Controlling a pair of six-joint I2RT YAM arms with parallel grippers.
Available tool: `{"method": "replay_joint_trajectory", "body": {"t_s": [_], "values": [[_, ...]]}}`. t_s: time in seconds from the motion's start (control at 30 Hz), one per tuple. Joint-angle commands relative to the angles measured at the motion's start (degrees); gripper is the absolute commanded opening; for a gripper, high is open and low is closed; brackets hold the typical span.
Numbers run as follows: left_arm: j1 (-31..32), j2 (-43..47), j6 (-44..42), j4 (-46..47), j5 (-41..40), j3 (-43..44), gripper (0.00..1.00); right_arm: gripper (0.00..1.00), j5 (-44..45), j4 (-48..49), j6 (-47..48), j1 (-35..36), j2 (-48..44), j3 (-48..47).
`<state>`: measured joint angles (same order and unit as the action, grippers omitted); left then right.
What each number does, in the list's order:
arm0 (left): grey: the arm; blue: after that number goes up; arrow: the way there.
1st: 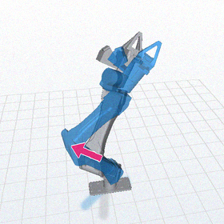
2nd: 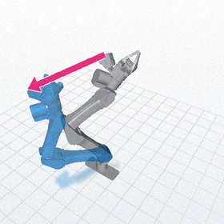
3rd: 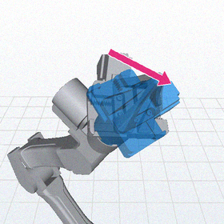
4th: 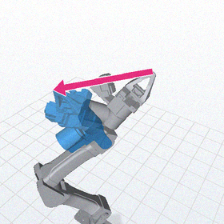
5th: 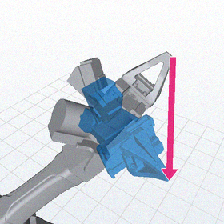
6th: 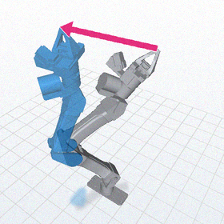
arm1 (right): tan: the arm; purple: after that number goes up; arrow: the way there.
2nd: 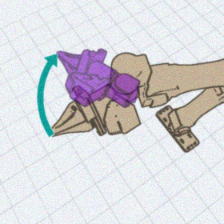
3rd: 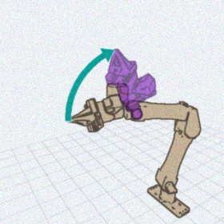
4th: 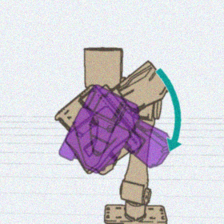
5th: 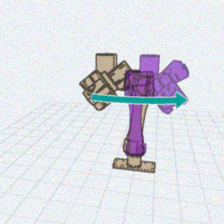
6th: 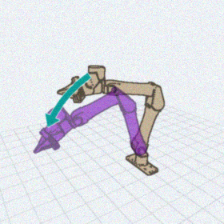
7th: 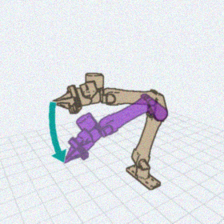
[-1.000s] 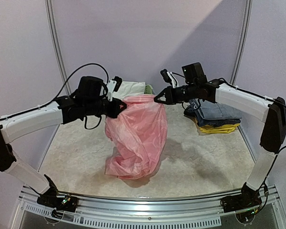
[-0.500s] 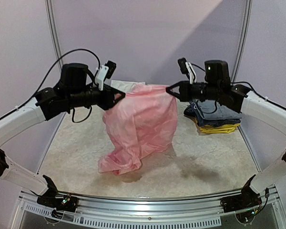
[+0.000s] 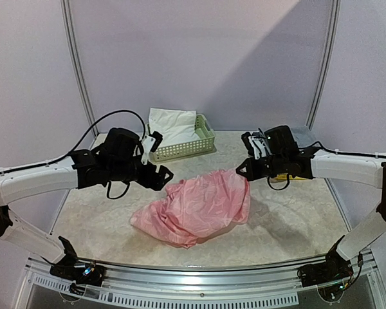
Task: Fold and stack the mixed laundry pile
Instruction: Place the crumpled shorts at the center of the board.
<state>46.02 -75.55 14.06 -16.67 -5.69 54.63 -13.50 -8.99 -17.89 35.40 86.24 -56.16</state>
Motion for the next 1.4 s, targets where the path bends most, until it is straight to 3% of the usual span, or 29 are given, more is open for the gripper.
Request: {"method": "replay_joint_trajectory", "body": {"t_s": [0.0,0.23,0.47,1.0,1.37], "values": [[0.57,-2.78,2.32,2.26,-6.33,-2.94,0.93,0.0,0.79,1.79,0.76,0.03,0.79,1.89],[0.61,-1.83,0.08,15.03,-8.27,-10.12,0.88,0.0,2.06,4.55,1.3,0.1,0.47,4.77],[0.56,-2.74,-3.46,21.47,-5.28,-11.23,0.88,0.0,0.81,8.37,3.91,0.05,0.48,6.68],[0.56,-8.71,-6.87,23.23,-3.27,-7.84,0.83,0.0,-5.75,23.53,2.32,0.05,-6.17,23.26],[-1.99,-8.33,-1.41,25.49,-5.27,-11.43,0.73,0.0,-0.69,27.84,-4.54,0.05,-6.86,30.55]]}}
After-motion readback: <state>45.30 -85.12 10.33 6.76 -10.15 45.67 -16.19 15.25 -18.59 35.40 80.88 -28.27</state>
